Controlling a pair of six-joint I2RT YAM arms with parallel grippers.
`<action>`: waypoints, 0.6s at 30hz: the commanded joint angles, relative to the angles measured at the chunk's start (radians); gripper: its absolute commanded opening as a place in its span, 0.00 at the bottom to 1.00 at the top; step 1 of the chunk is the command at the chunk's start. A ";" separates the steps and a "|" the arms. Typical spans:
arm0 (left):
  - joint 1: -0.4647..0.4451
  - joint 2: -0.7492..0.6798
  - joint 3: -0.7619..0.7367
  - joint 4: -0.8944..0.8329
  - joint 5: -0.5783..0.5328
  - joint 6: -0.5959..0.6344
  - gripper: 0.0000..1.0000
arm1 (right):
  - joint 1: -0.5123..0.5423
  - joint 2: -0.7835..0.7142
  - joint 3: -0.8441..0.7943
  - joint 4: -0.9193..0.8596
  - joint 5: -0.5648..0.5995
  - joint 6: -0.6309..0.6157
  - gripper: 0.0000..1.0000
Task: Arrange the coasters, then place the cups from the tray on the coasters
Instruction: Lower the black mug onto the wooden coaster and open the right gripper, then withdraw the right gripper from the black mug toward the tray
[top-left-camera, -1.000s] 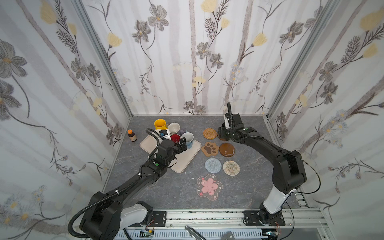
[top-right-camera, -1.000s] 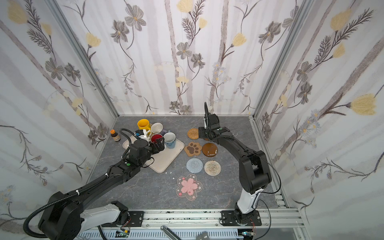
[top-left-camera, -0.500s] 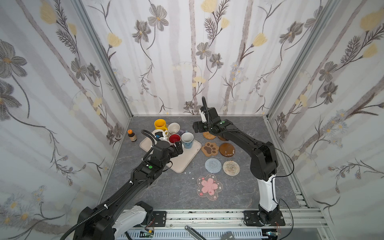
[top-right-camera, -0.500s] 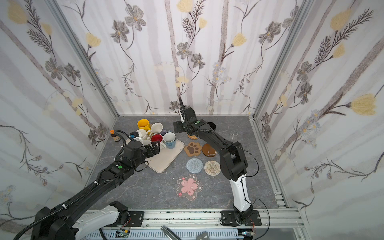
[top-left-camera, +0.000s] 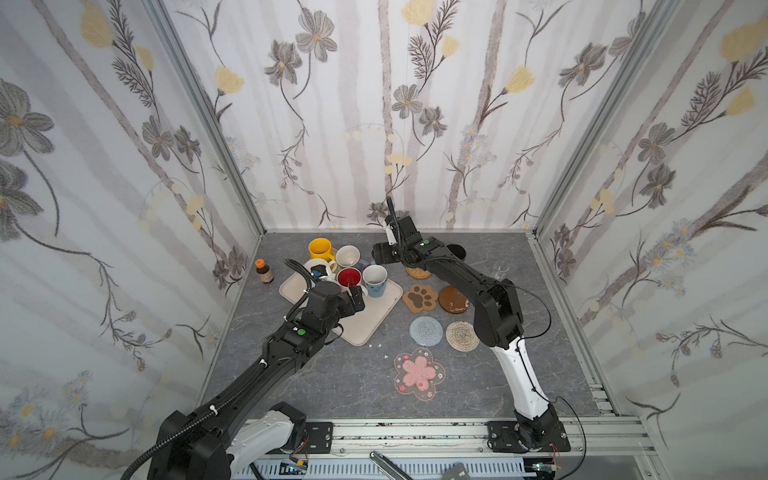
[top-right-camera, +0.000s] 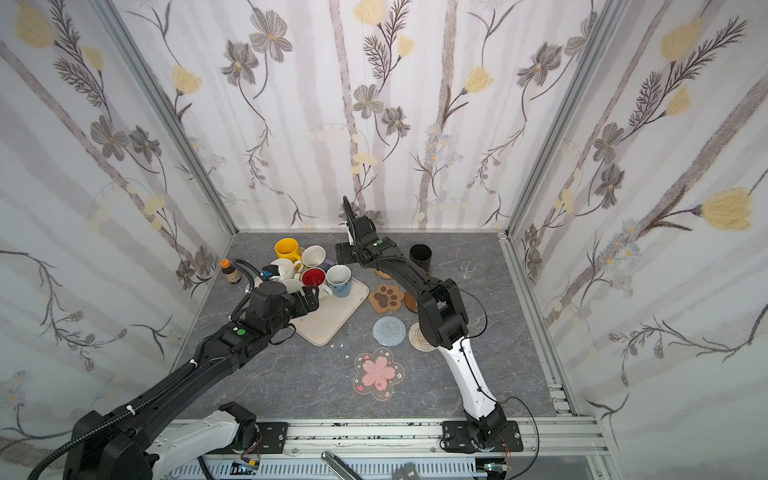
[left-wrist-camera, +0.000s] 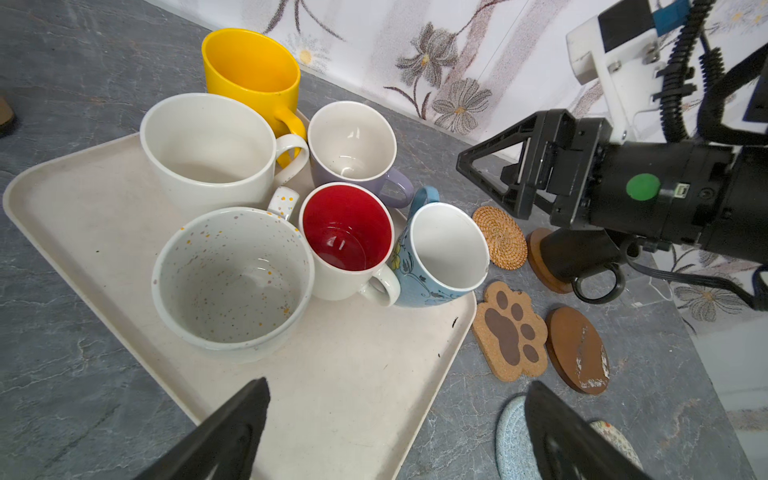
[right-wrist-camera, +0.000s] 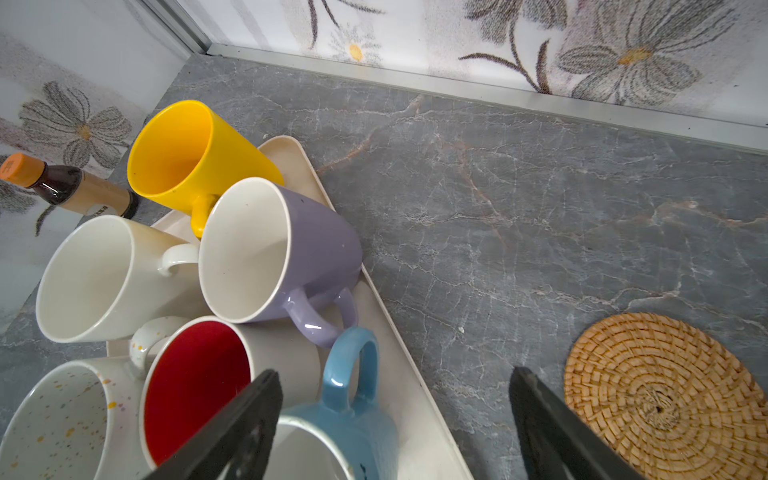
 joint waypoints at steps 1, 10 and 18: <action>0.002 0.007 0.012 0.003 -0.019 0.015 0.98 | -0.001 0.028 0.038 0.019 -0.007 0.014 0.85; 0.004 0.004 0.001 0.003 -0.018 0.012 0.98 | 0.003 0.087 0.079 0.003 0.008 0.046 0.74; 0.003 -0.019 -0.017 0.003 -0.014 0.006 0.98 | 0.014 0.101 0.078 -0.025 0.038 0.034 0.68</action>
